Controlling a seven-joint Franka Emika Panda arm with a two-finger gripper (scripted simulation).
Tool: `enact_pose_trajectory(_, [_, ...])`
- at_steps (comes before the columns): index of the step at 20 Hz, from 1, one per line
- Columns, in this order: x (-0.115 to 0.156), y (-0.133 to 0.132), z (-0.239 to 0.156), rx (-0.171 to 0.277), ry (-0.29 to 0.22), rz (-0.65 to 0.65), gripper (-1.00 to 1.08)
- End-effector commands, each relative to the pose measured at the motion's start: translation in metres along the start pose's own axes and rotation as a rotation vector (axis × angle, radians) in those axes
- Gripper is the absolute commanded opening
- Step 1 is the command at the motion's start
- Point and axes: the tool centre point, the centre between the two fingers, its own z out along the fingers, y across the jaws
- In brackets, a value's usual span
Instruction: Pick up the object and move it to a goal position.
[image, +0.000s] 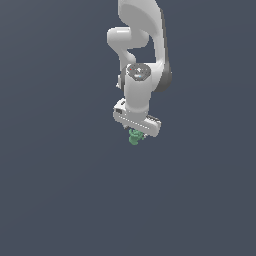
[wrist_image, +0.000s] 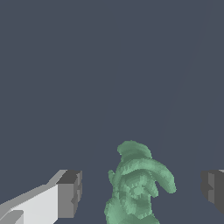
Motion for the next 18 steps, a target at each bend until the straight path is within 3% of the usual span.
enact_pose_trajectory(1, [-0.008,0.001,0.004,-0.001,0.001,0.062,1.0])
enact_pose_trajectory(10, [-0.034,0.007,0.015,-0.003,0.002,0.254,1.0])
enact_pose_trajectory(18, [-0.046,0.01,0.02,-0.004,0.003,0.344,1.0])
